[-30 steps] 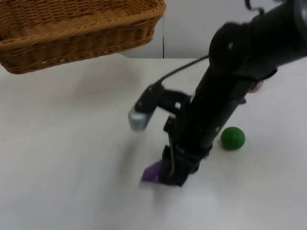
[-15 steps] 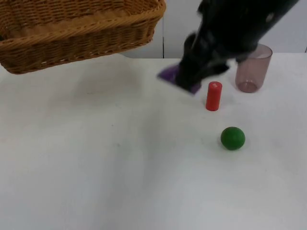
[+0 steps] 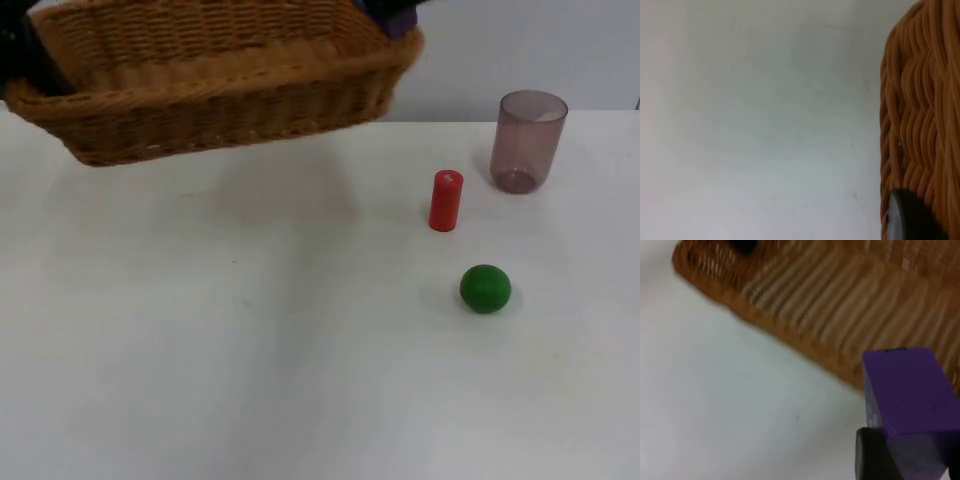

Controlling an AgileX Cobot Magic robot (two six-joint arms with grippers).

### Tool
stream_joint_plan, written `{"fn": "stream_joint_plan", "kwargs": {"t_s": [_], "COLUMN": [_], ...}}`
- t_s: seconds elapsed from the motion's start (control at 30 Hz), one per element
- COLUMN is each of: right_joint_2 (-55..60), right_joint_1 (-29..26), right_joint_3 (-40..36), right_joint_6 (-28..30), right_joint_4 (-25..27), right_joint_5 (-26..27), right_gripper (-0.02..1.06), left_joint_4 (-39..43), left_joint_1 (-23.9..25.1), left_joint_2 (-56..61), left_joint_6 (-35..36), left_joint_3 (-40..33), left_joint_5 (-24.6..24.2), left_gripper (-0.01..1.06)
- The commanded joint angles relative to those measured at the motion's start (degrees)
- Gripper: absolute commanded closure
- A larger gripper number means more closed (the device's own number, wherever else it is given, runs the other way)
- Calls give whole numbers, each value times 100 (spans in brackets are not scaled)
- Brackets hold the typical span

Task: Pick up the basket with the left hand and place the triangular block into the basket with the right hand.

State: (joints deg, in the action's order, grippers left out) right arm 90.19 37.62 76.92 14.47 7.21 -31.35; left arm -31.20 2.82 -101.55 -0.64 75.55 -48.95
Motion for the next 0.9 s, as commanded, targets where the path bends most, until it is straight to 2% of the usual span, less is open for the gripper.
{"fn": "stream_joint_plan", "kwargs": {"t_s": [0.0, 0.13, 0.23, 0.33, 0.6, 0.87], "right_joint_2": [-50, -50, 29, 199, 1241, 1713], "right_joint_1": [33, 33, 33, 33, -26, -175], "right_joint_3": [13, 13, 24, 170, 939, 1006], "right_joint_6": [-150, -434, -938, -1103, -1114, -1259], "right_joint_4": [-181, -476, -993, -1186, -1330, -1329], "right_joint_5": [255, 492, 731, 613, 44, -98], "right_gripper": [104, 104, 104, 104, 104, 104], "left_joint_4": [18, 140, 140, 129, -35, -27], "left_joint_1": [-175, -491, -793, -919, -1035, -1035], "left_joint_2": [95, 95, 95, 95, 95, 95], "left_joint_6": [64, 64, 64, 64, 99, 111], "left_joint_3": [3, 3, 3, 3, 3, 3], "left_joint_5": [-67, -121, -121, -108, -50, -17], "left_gripper": [104, 104, 104, 104, 104, 104]}}
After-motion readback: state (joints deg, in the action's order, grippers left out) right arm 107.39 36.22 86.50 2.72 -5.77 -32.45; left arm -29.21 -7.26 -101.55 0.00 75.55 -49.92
